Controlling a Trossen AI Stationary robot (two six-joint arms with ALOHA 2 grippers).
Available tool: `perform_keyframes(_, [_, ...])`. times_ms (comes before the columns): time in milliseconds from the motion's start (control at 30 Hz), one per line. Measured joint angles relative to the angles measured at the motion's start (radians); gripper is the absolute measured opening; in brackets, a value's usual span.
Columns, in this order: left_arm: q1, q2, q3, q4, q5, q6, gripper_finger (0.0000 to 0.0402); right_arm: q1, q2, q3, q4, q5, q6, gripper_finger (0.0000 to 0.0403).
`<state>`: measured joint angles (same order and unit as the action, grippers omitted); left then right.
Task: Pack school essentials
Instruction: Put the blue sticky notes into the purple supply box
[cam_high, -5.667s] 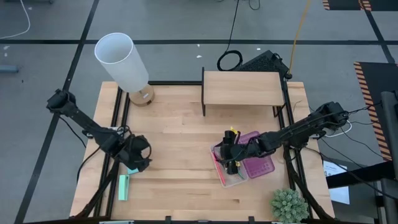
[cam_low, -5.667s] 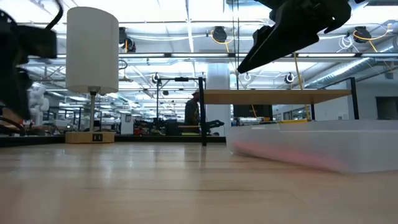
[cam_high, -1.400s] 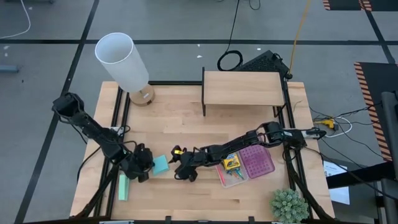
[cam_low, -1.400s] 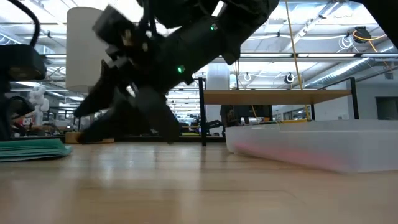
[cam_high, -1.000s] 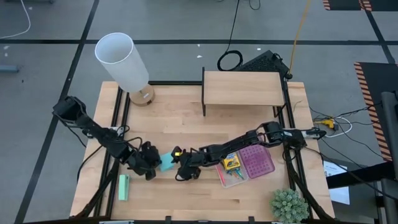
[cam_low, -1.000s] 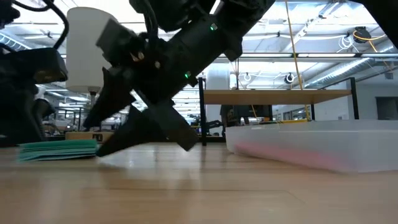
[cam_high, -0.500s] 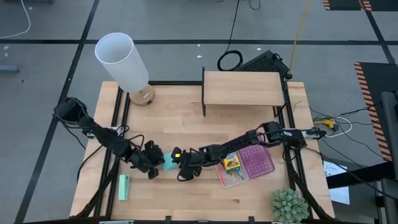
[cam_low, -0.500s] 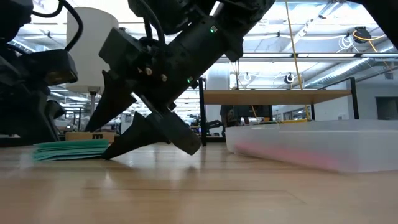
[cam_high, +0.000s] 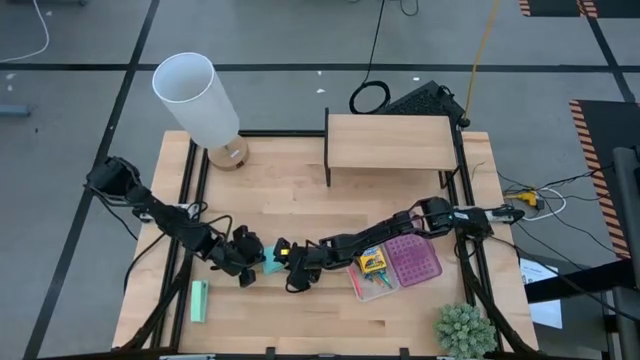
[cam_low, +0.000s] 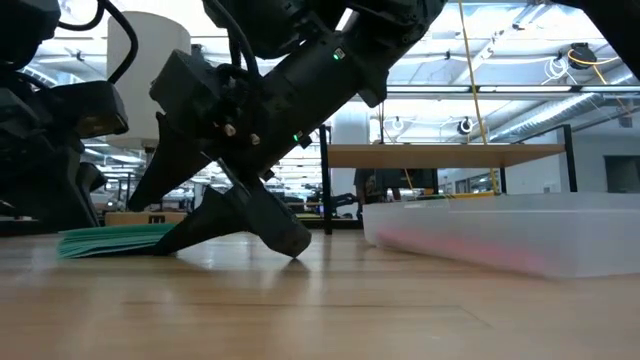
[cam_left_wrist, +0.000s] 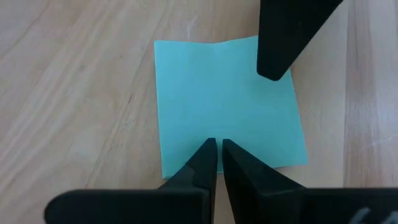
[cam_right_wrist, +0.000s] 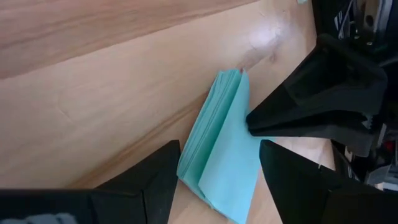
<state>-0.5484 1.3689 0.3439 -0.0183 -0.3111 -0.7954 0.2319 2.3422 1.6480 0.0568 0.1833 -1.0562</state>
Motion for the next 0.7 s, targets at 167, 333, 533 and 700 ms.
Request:
perform_keyframes(167, [-0.001,0.000,0.000,-0.001,-0.001,-0.003,0.0030,0.004,0.007,0.001,0.004,0.003,0.035,0.0213])
perform_keyframes(333, [-0.001,0.000,0.000,-0.001,-0.001,-0.013,0.0030,0.008,0.008,-0.001,0.007,0.042,0.065,0.0185])
perform_keyframes(533, [0.000,0.001,-0.001,0.016,0.003,-0.023,0.0030,0.008,0.008,-0.002,0.018,0.050,0.065,0.0129])
perform_keyframes(700, [0.000,0.002,-0.002,0.034,0.010,-0.022,0.0030,0.010,0.009,-0.003,0.035,0.050,0.068,0.0081])
